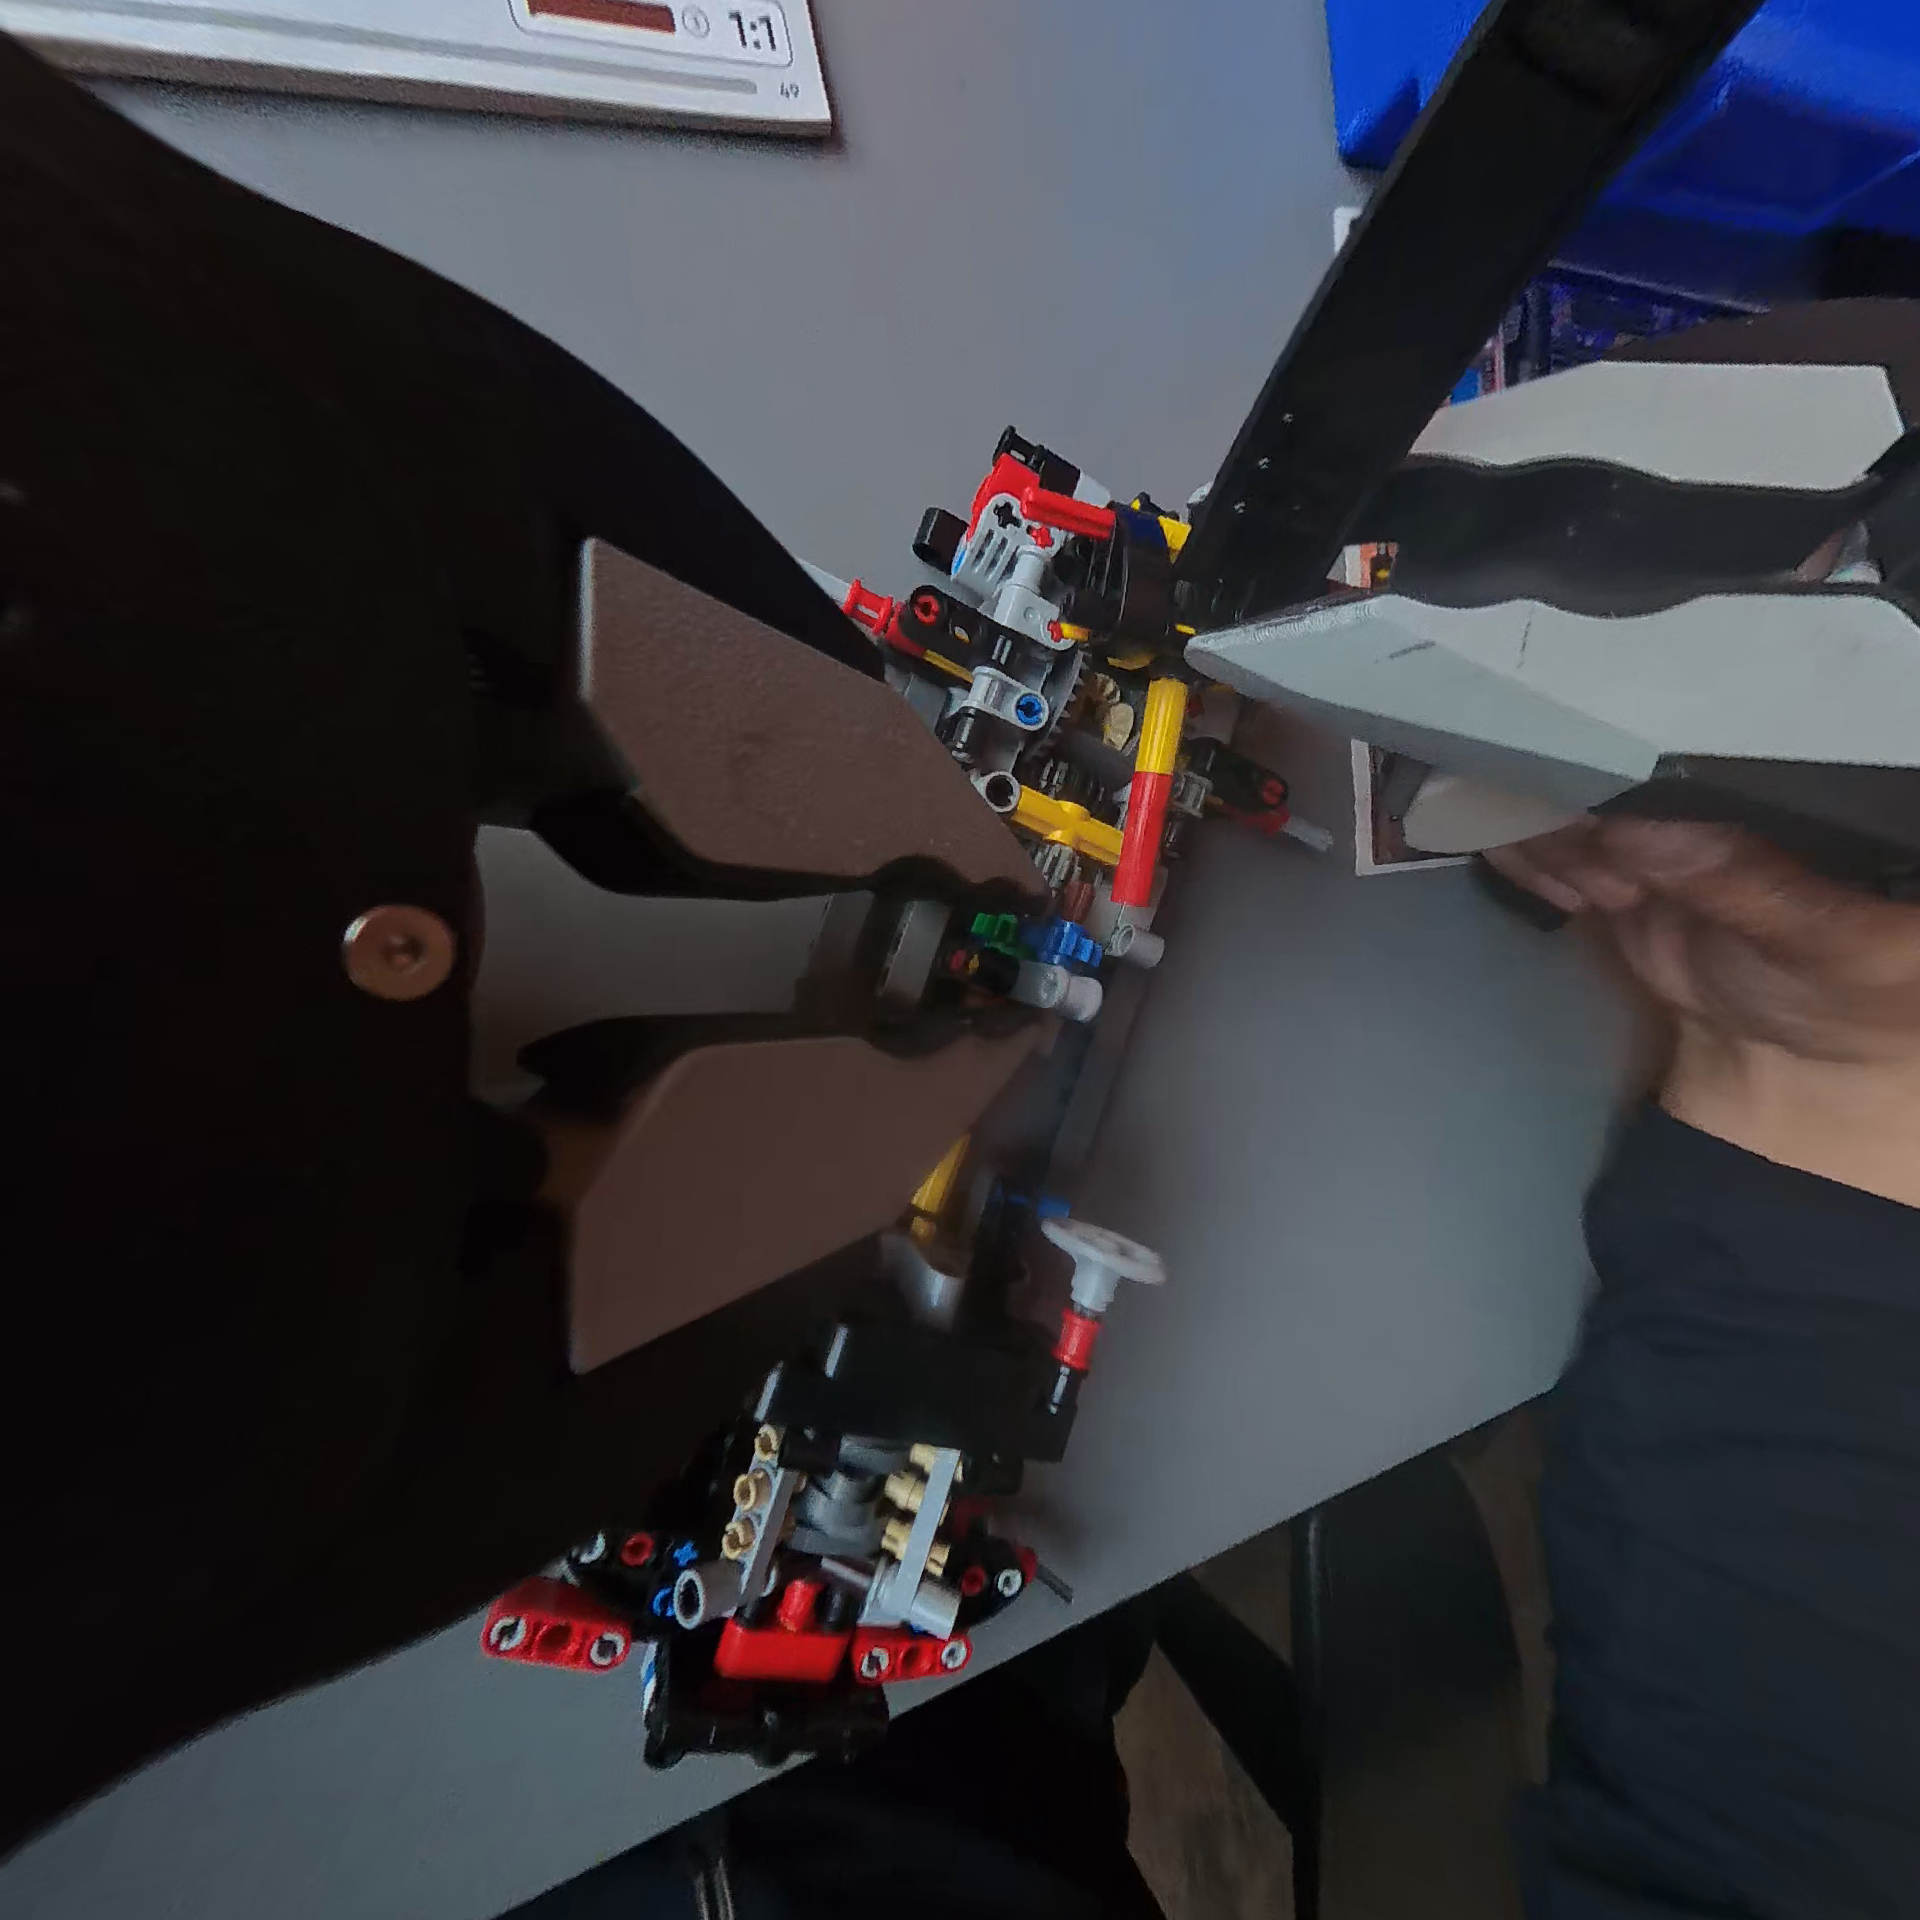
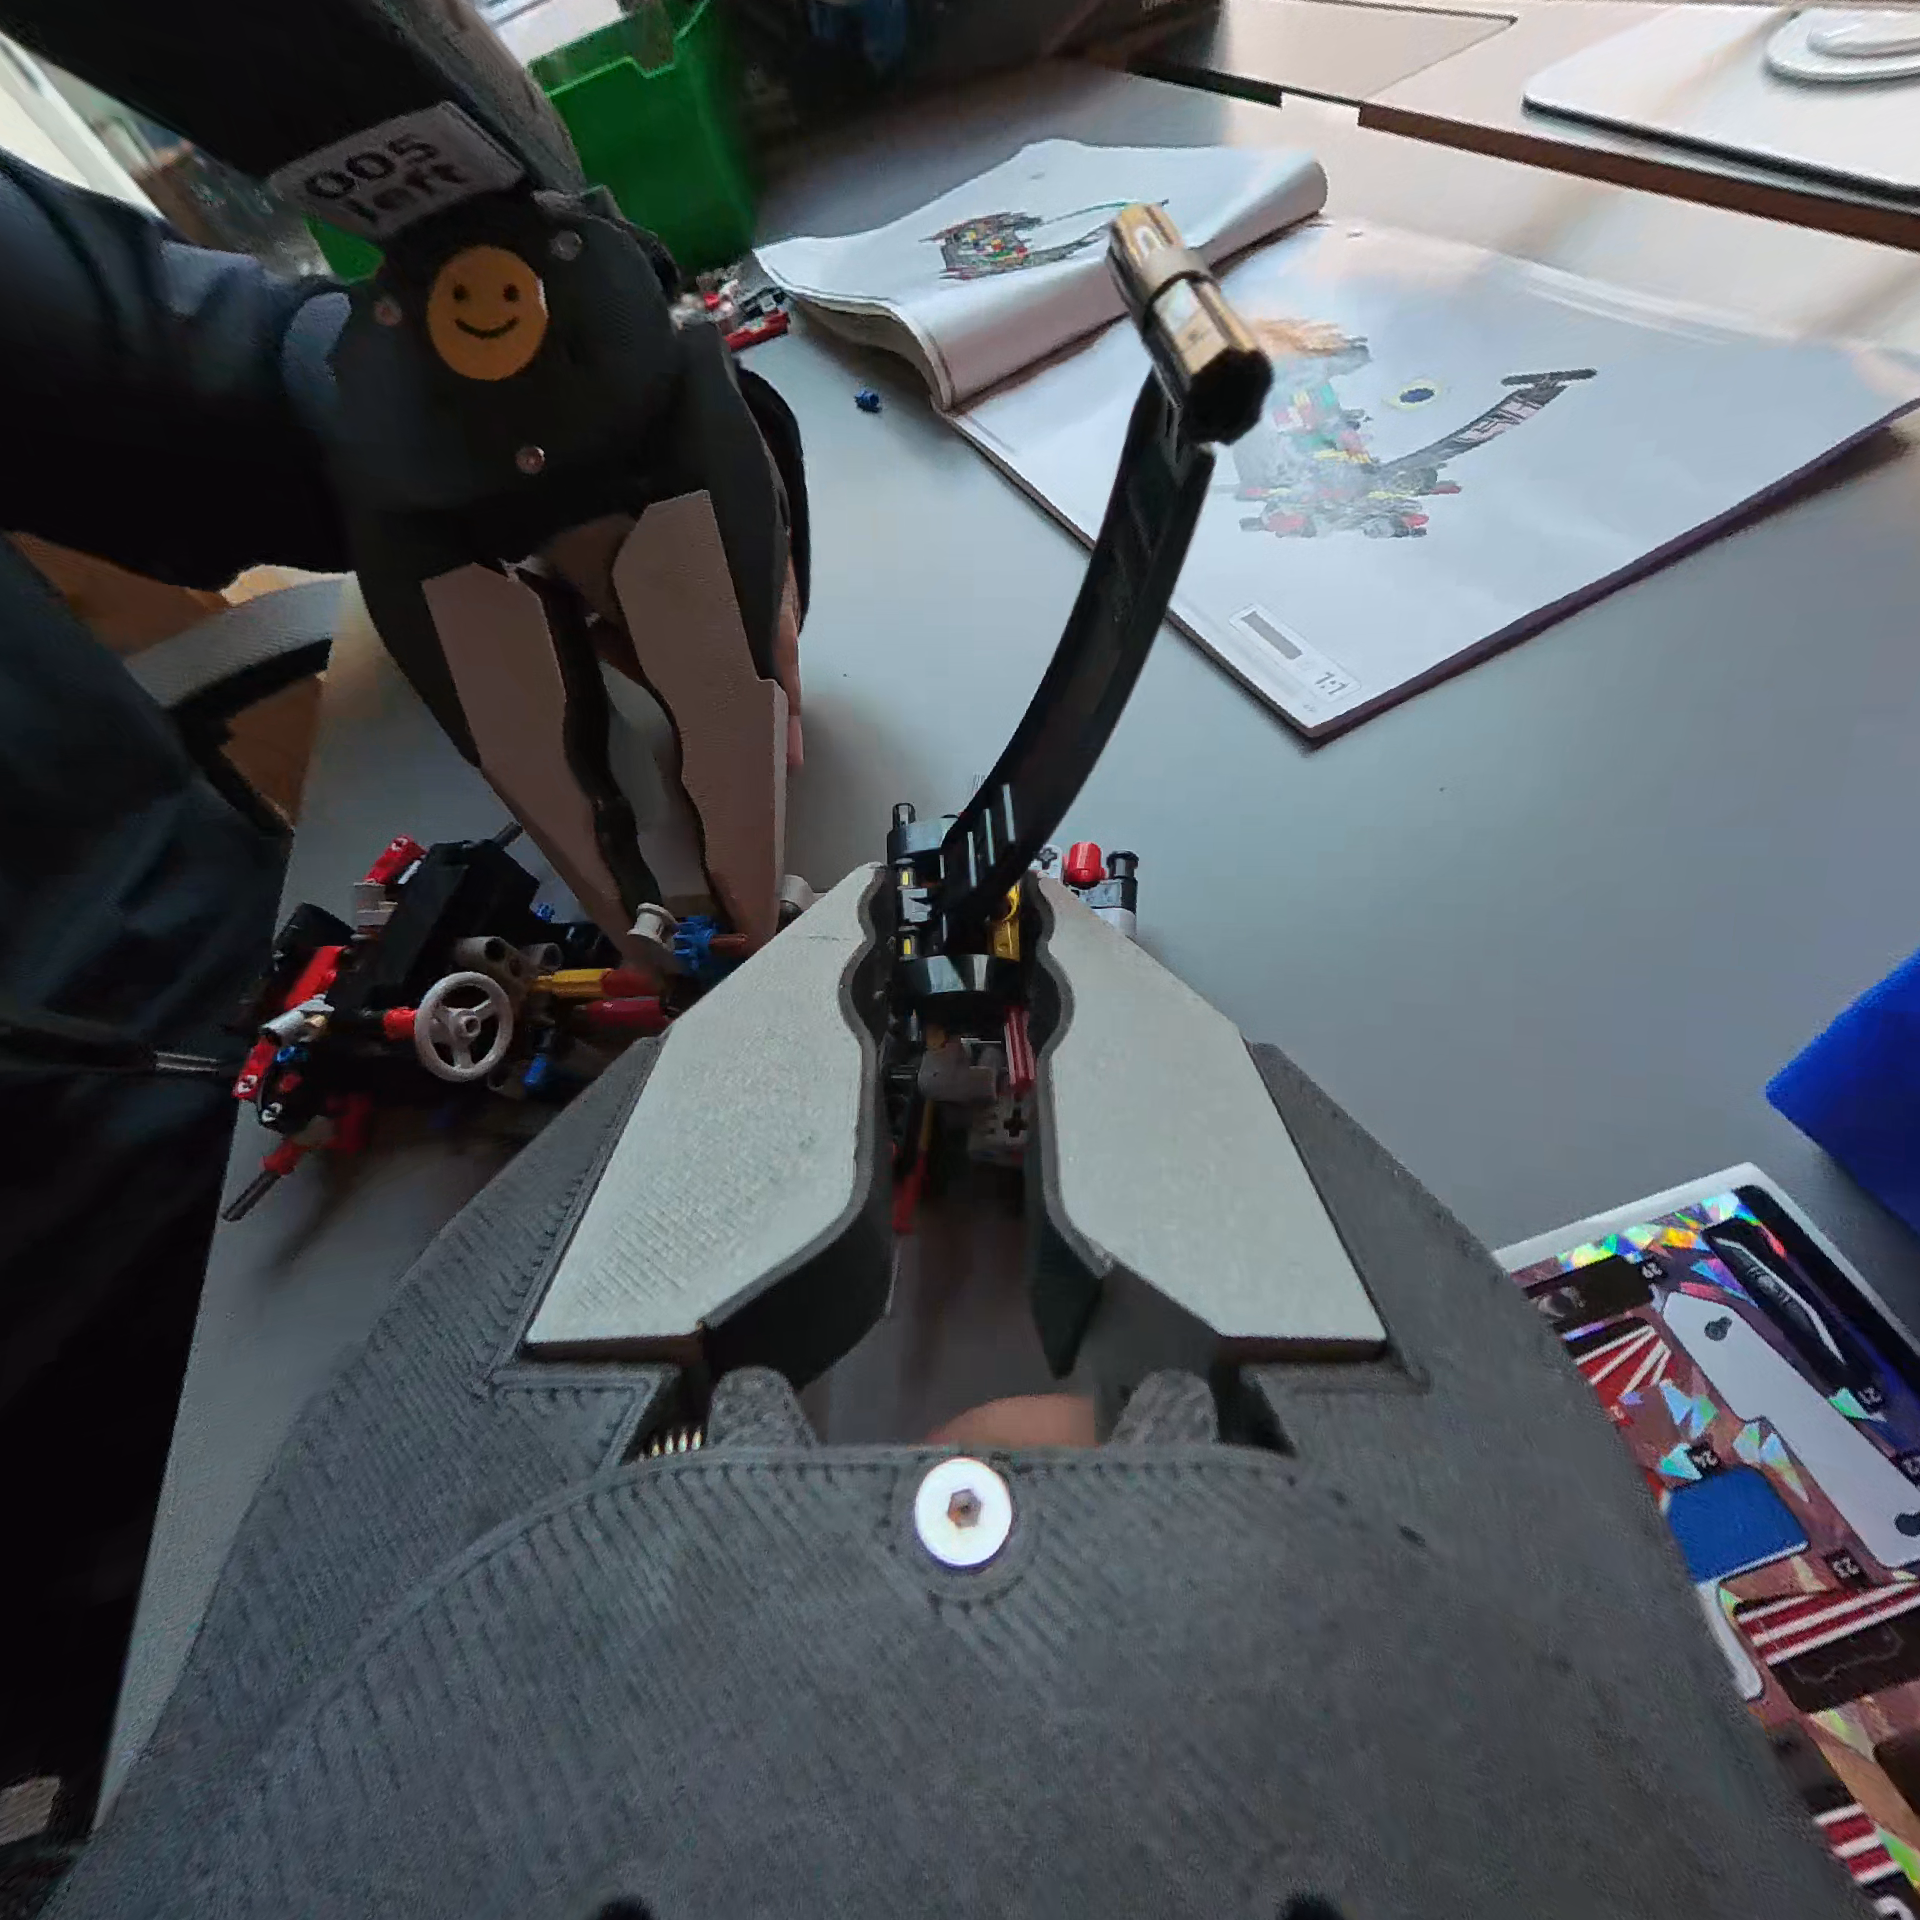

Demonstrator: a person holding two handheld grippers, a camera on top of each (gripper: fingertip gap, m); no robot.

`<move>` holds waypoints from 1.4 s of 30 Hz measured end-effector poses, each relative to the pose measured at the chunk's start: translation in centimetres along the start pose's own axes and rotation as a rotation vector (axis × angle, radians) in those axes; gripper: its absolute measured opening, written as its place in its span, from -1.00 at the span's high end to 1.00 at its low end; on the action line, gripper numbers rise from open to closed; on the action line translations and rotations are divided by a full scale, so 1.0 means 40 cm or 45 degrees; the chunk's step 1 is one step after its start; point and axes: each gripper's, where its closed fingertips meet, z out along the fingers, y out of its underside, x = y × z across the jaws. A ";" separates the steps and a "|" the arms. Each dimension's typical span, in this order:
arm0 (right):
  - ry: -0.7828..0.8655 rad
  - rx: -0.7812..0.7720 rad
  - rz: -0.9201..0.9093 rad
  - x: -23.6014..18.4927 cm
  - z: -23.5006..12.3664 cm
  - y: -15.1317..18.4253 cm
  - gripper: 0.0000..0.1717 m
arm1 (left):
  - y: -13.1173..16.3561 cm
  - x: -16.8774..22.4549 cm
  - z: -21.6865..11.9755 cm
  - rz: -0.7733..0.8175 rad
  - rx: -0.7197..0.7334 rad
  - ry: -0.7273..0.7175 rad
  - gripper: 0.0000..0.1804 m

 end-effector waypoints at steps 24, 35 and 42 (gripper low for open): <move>0.075 0.100 0.001 0.015 -0.018 -0.023 0.75 | 0.007 -0.003 -0.010 0.003 0.034 0.077 0.83; -0.012 -0.029 -0.009 -0.019 0.006 0.012 0.60 | 0.089 0.016 -0.122 0.218 -0.003 0.417 0.85; -0.116 -0.178 -0.140 -0.090 0.055 0.048 0.76 | 0.111 -0.038 -0.158 0.266 -0.078 0.279 0.85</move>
